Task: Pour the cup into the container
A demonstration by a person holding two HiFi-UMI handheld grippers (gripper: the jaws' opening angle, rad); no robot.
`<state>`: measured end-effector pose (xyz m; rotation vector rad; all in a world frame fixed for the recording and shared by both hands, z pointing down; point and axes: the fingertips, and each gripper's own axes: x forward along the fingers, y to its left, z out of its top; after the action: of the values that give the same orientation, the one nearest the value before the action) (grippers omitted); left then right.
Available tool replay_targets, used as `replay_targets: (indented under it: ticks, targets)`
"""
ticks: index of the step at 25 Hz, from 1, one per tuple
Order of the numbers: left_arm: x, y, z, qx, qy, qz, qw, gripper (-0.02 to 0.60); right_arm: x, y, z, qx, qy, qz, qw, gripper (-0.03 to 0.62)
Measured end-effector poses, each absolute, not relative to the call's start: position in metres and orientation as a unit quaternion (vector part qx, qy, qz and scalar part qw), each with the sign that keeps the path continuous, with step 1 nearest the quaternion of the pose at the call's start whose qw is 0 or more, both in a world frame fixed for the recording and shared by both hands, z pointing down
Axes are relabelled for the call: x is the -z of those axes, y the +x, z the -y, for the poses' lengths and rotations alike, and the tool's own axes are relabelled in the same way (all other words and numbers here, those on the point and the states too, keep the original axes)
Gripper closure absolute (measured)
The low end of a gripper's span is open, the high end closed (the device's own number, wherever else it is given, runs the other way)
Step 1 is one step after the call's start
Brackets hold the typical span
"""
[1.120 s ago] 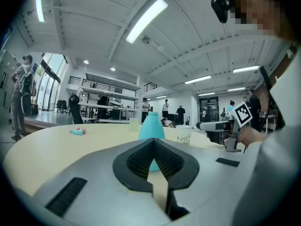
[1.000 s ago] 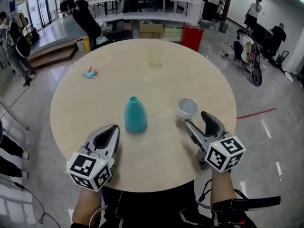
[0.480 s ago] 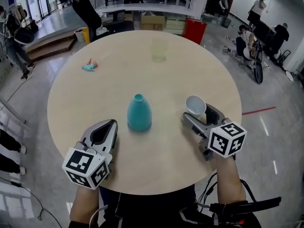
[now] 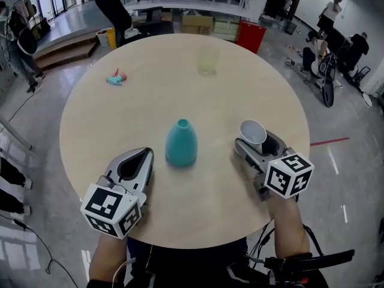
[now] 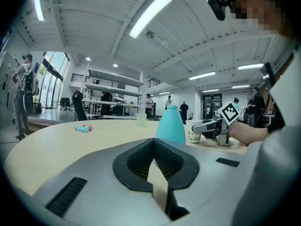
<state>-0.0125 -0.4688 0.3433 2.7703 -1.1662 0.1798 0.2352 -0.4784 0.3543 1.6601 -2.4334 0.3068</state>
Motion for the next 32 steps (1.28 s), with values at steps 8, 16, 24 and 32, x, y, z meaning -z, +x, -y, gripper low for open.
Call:
replay_targets:
  ticks: [8, 16, 24, 32]
  targets:
    - [-0.342, -0.008, 0.464, -0.063, 0.924, 0.372, 0.066, 0.581, -0.326, 0.211, 0.480, -0.065, 0.533, 0.836, 0.114, 0.273]
    - [-0.343, -0.006, 0.459, -0.064, 0.931, 0.354, 0.063, 0.581, -0.292, 0.172, 0.486, -0.011, 0.486, 0.860, 0.158, 0.275]
    - [-0.342, -0.004, 0.460, -0.063, 0.931, 0.355, 0.063, 0.581, -0.273, 0.143, 0.492, 0.046, 0.455, 0.864, 0.211, 0.275]
    - [-0.341, 0.000, 0.454, -0.066, 0.935, 0.343, 0.063, 0.581, -0.262, 0.125, 0.497, 0.082, 0.432, 0.859, 0.262, 0.275]
